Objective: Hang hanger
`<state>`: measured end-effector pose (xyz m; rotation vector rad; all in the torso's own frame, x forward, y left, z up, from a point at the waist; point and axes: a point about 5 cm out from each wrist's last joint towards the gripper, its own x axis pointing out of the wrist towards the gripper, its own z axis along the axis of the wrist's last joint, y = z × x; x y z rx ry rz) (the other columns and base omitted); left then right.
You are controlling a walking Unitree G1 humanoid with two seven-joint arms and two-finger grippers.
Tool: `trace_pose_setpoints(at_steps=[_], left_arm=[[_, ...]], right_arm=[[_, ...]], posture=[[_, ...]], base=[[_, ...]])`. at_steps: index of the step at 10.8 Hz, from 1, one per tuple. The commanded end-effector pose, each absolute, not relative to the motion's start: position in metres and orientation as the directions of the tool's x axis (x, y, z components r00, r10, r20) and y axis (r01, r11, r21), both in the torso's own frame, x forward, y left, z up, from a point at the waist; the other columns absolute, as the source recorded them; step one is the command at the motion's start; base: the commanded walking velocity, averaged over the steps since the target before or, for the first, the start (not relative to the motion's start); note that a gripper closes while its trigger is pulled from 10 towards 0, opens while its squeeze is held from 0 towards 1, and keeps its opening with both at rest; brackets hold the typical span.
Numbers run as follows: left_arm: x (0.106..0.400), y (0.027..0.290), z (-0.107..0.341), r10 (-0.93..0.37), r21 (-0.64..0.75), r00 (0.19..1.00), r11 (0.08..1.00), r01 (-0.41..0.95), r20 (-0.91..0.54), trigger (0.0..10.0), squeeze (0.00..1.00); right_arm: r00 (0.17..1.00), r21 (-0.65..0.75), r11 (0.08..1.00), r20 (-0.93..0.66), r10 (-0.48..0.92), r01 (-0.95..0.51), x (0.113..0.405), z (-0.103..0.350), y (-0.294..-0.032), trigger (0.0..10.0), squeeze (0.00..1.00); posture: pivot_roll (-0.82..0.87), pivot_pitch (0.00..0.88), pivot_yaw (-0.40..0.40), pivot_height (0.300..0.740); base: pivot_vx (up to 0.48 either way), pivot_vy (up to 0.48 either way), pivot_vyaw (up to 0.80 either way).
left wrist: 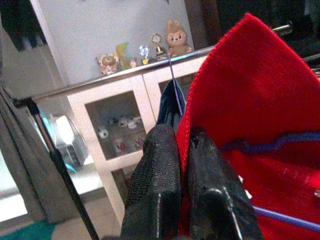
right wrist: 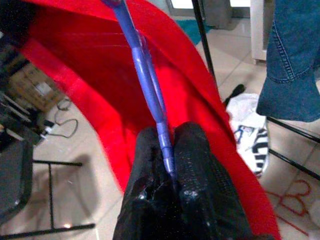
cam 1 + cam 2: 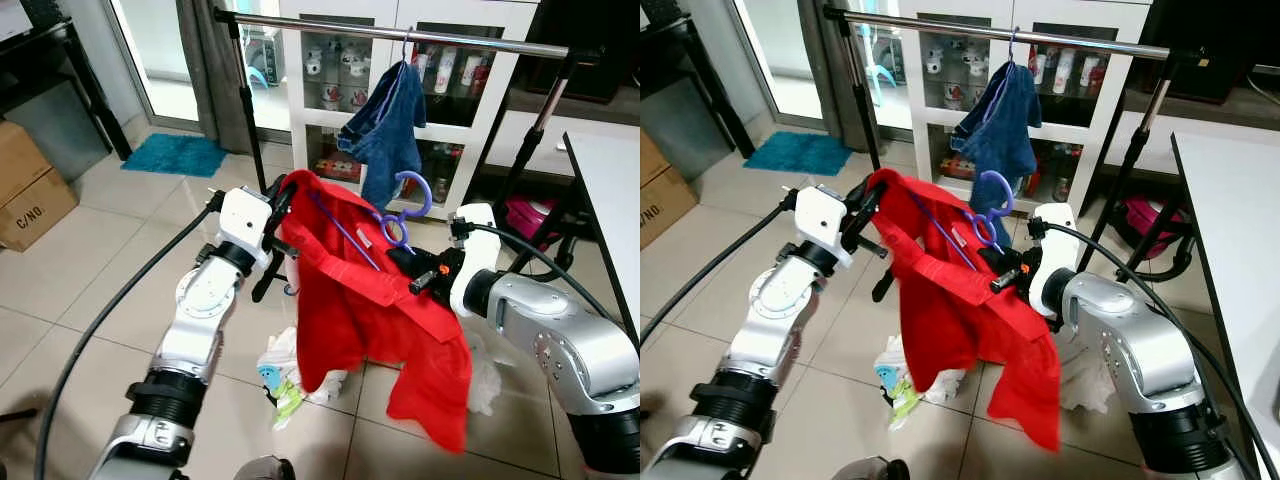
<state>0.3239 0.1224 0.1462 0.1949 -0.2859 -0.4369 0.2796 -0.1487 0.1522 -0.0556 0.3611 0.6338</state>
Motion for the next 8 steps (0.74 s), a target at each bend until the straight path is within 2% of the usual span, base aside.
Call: trace_pose_setpoints(at_steps=[1, 2, 3, 4, 7, 8], left_arm=[[0.326, 0.124, 0.149, -0.437, 0.219, 0.872, 0.893, 0.393, 0.219, 0.0, 0.0], [0.327, 0.123, 0.148, -0.446, 0.218, 0.873, 0.888, 0.405, 0.196, 0.0, 0.0], [0.329, 0.123, 0.155, -0.44, 0.21, 0.868, 0.893, 0.397, 0.23, 0.0, 0.0], [0.326, 0.122, 0.157, -0.479, 0.251, 0.846, 0.871, 0.423, 0.235, 0.0, 0.0], [0.314, 0.115, 0.14, -0.535, 0.316, 0.831, 0.823, 0.472, 0.153, 0.0, 0.0], [0.312, 0.113, 0.137, -0.534, 0.332, 0.833, 0.819, 0.468, 0.145, 0.0, 0.0]], right_arm=[[0.758, 0.058, 0.806, -0.306, 0.576, -0.589, 0.281, 0.16, -0.149, 10.0, 0.0], [0.744, 0.039, 0.795, -0.327, 0.583, -0.606, 0.28, 0.157, -0.147, 10.0, 0.0], [0.739, 0.015, 0.808, -0.396, 0.545, -0.589, 0.278, 0.147, -0.15, 10.0, 0.0], [0.783, -0.004, 0.857, -0.409, 0.469, -0.515, 0.283, 0.144, -0.159, 10.0, 0.0], [0.842, 0.021, 0.883, -0.294, 0.453, -0.468, 0.291, 0.161, -0.161, 10.0, 0.0], [0.861, 0.01, 0.903, -0.298, 0.412, -0.429, 0.294, 0.16, -0.164, 10.0, 0.0]], posture=[[-0.09, 0.004, 0.069, 0.74], [-0.09, 0.004, 0.068, 0.74], [-0.09, 0.003, 0.067, 0.74], [-0.09, 0.004, 0.068, 0.74], [-0.09, 0.002, 0.073, 0.74], [-0.09, 0.0, 0.073, 0.74]], base=[[0.0, 0.0, 0.0], [0.0, 0.0, 0.0], [0.0, 0.0, 0.0], [0.0, 0.0, 0.0], [0.0, 0.0, 0.0], [0.0, 0.0, 0.0]])
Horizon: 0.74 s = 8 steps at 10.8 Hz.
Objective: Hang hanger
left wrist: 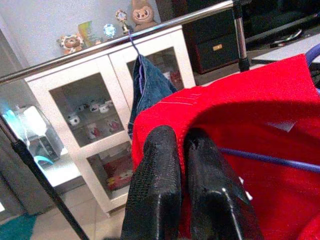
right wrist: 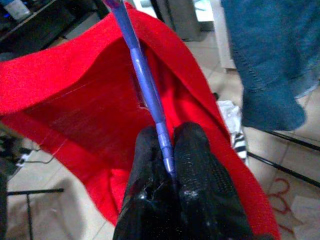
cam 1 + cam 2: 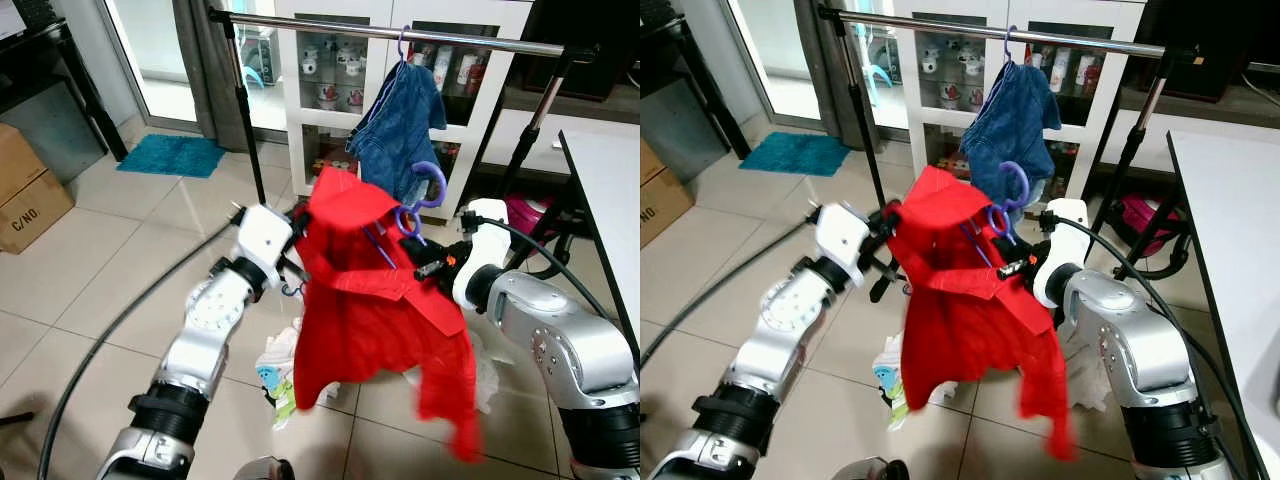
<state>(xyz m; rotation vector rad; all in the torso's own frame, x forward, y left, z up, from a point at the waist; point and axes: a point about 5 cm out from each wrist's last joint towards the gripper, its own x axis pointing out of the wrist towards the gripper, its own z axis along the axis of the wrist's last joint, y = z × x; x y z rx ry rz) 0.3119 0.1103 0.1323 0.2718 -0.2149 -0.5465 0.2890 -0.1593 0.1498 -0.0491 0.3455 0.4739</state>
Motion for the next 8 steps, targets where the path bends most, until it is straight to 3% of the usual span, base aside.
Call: trace_pose_setpoints(at_steps=[1, 7, 8], left_arm=[[0.311, 0.113, 0.137, -0.528, 0.336, 0.837, 0.822, 0.461, 0.143, 0.0, 0.0], [0.308, 0.12, 0.126, -0.485, 0.35, 0.87, 0.833, 0.429, 0.089, 0.0, 0.0], [0.308, 0.117, 0.127, -0.491, 0.303, 0.866, 0.844, 0.444, 0.099, 10.0, 0.0]], right_arm=[[0.874, -0.007, 0.918, -0.31, 0.374, -0.396, 0.296, 0.159, -0.168, 10.0, 0.0], [0.9, -0.022, 0.932, -0.269, 0.343, -0.362, 0.303, 0.166, -0.174, 10.0, 0.0], [0.892, -0.019, 0.922, -0.26, 0.369, -0.386, 0.303, 0.168, -0.17, 10.0, 0.0]], posture=[[-0.09, 0.0, 0.071, 0.74], [-0.09, 0.0, 0.061, 0.74], [-0.1, 0.0, 0.059, 0.74]], base=[[0.0, 0.0, 0.0], [0.0, 0.0, 0.0], [0.0, 0.0, 0.0]])
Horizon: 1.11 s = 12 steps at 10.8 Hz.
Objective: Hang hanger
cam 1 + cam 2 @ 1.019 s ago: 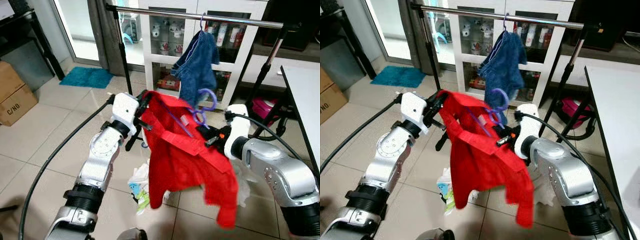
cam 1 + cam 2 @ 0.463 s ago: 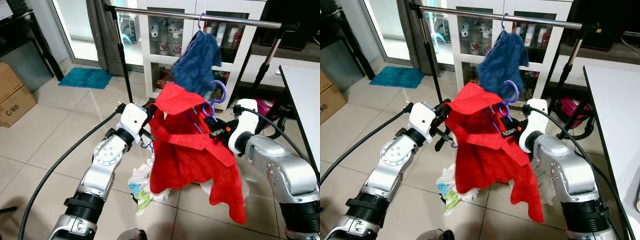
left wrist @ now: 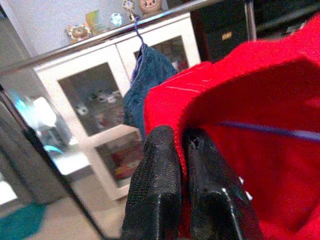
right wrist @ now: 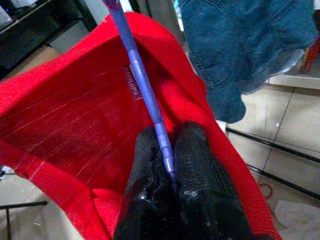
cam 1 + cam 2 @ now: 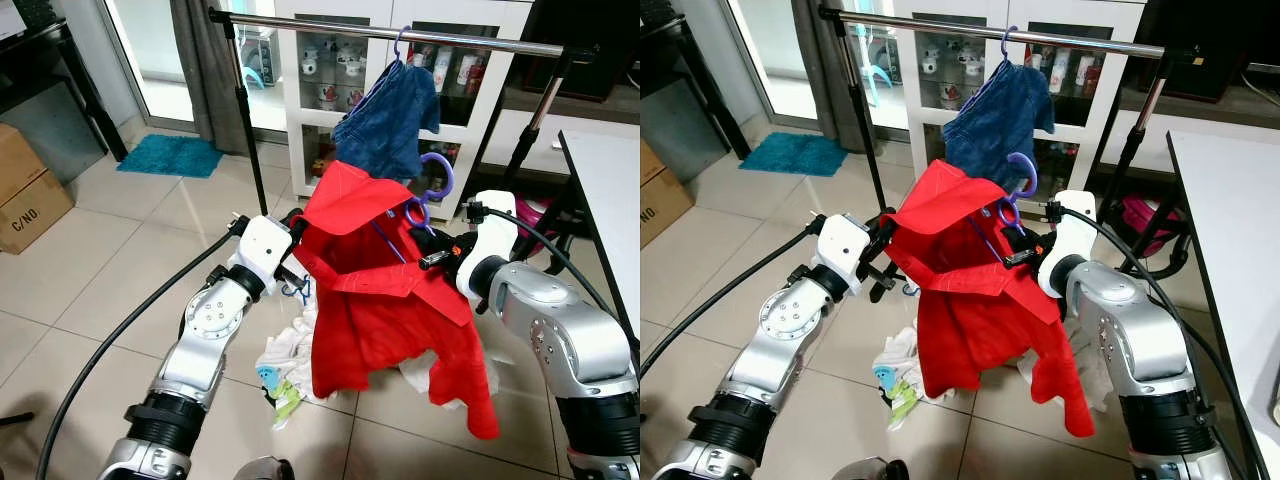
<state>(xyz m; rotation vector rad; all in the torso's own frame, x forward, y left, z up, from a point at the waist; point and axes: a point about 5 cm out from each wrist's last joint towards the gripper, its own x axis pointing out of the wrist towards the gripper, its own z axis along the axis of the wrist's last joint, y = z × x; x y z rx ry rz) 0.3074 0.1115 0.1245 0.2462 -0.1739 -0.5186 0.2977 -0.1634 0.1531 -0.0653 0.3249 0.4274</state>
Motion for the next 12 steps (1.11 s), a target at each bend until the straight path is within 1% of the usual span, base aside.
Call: trace_pose_setpoints(at_steps=[1, 2, 3, 4, 6, 8, 9, 10, 11, 12], left_arm=[[0.309, 0.112, 0.134, -0.517, 0.221, 0.844, 0.847, 0.483, 0.14, 10.0, 1.0], [0.31, 0.111, 0.136, -0.527, 0.182, 0.837, 0.846, 0.501, 0.145, 10.0, 1.0], [0.311, 0.114, 0.14, -0.499, 0.157, 0.852, 0.865, 0.477, 0.158, 10.0, 1.0], [0.312, 0.116, 0.141, -0.486, 0.075, 0.859, 0.874, 0.481, 0.16, 10.0, 1.0], [0.31, 0.118, 0.143, -0.499, 0.033, 0.853, 0.865, 0.501, 0.15, 10.0, 1.0], [0.305, 0.121, 0.138, -0.506, 0.021, 0.86, 0.862, 0.506, 0.061, 10.0, 1.0], [0.301, 0.126, 0.141, -0.485, 0.022, 0.872, 0.874, 0.485, 0.069, 10.0, 0.87], [0.295, 0.135, 0.143, -0.447, 0.01, 0.893, 0.894, 0.447, 0.058, 10.0, 0.0], [0.292, 0.14, 0.141, -0.411, -0.031, 0.911, 0.911, 0.412, 0.035, 10.0, 0.0], [0.291, 0.142, 0.141, -0.401, -0.047, 0.915, 0.914, 0.402, 0.03, 10.0, 0.0]], right_arm=[[0.886, -0.016, 0.915, -0.255, 0.387, -0.404, 0.303, 0.169, -0.166, 10.0, 0.0], [0.886, -0.015, 0.914, -0.255, 0.388, -0.405, 0.302, 0.168, -0.165, 10.0, 0.0], [0.886, -0.014, 0.916, -0.259, 0.385, -0.402, 0.301, 0.166, -0.166, 10.0, 0.0], [0.888, -0.012, 0.92, -0.266, 0.375, -0.392, 0.3, 0.164, -0.169, 10.0, 0.0], [0.89, -0.012, 0.924, -0.276, 0.364, -0.382, 0.297, 0.16, -0.171, 10.0, 0.0], [0.9, -0.034, 0.951, -0.336, 0.278, -0.307, 0.293, 0.146, -0.181, 10.0, 0.0], [0.906, -0.012, 0.965, -0.349, 0.24, -0.26, 0.288, 0.14, -0.187, 10.0, 0.0], [0.932, -0.02, 0.977, -0.305, 0.196, -0.212, 0.279, 0.135, -0.188, 10.0, 0.0], [0.935, 0.014, 0.985, -0.314, 0.165, -0.17, 0.273, 0.13, -0.188, 10.0, 0.0], [0.933, 0.046, 0.988, -0.324, 0.154, -0.147, 0.27, 0.126, -0.187, 10.0, 0.0]], posture=[[-0.1, 0.0, 0.059, 0.74], [-0.1, 0.0, 0.058, 0.74], [-0.1, 0.0, 0.059, 0.74], [-0.09, 0.0, 0.054, 0.74], [-0.09, 0.0, 0.055, 0.74], [-0.09, 0.0, 0.063, 0.74], [-0.08, 0.0, 0.069, 0.74], [-0.08, 0.0, 0.09, 0.74], [-0.08, 0.0, 0.095, 0.74], [-0.08, 0.0, 0.095, 0.74]], base=[[0.0, 0.0, 0.0], [0.0, 0.0, 0.0], [0.0, 0.0, 0.0], [0.0, 0.0, 0.0], [0.0, 0.0, 0.0], [0.0, 0.0, 0.0], [0.0, 0.0, 0.0], [0.0, 0.0, 0.0], [0.0, 0.0, 0.0], [0.0, 0.0, 0.0]])
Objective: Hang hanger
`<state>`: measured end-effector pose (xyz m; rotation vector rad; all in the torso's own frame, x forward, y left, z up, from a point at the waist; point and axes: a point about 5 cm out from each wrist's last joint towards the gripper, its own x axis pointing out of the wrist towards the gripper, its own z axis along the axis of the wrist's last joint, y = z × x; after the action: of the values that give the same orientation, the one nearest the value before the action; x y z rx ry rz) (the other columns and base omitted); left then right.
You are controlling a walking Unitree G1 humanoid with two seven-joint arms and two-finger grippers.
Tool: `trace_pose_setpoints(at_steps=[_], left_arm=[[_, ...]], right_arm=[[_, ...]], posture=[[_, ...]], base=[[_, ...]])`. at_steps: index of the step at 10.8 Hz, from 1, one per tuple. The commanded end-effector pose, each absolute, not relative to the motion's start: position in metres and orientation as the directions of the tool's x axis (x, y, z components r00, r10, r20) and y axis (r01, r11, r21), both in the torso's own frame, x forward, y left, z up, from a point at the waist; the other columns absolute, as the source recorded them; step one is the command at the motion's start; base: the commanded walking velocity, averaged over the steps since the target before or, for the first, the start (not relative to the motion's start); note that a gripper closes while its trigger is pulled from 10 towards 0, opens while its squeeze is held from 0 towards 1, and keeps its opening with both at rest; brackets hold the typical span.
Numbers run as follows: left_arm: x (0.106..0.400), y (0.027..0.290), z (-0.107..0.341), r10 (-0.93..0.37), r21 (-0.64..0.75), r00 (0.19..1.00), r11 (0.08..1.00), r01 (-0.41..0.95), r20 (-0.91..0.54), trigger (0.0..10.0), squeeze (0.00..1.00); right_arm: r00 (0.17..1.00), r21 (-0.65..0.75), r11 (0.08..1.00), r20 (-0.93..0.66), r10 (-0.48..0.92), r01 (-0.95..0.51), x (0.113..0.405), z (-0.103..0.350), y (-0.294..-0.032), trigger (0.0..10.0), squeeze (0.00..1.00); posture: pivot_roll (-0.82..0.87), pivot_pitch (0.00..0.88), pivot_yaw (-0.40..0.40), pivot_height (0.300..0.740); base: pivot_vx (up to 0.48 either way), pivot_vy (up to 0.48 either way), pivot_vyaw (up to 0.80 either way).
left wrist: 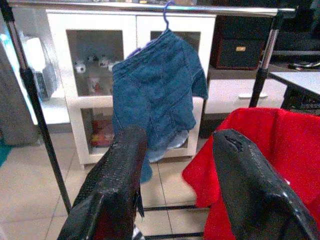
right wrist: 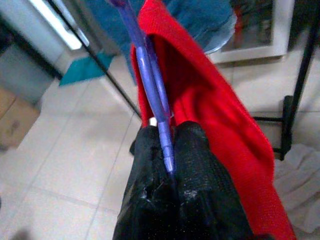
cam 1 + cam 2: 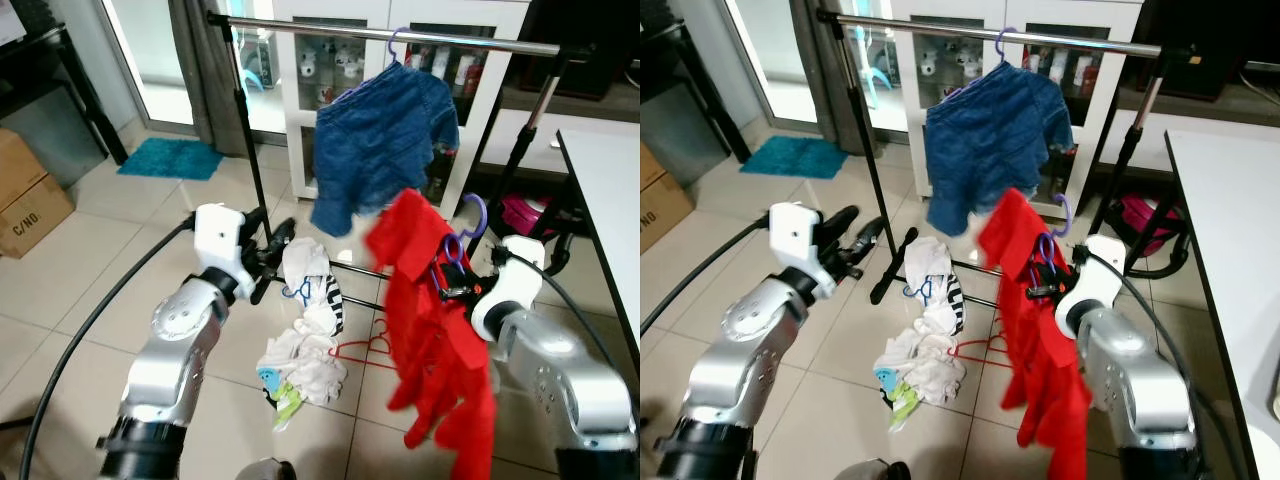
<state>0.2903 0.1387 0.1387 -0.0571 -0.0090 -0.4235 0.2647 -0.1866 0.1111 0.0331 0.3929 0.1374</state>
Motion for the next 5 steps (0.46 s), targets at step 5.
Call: trace_pose_setpoints(at_steps=[5], left_arm=[[0.285, 0.133, 0.138, -0.381, -0.023, 0.924, 0.924, 0.381, -0.019, 10.0, 0.0]], right_arm=[[0.948, 0.123, 0.992, -0.315, 0.038, 0.001, 0.24, 0.105, -0.187, 10.0, 0.0]], posture=[[-0.08, 0.006, 0.082, 0.74]], base=[[0.0, 0.184, 0.0]])
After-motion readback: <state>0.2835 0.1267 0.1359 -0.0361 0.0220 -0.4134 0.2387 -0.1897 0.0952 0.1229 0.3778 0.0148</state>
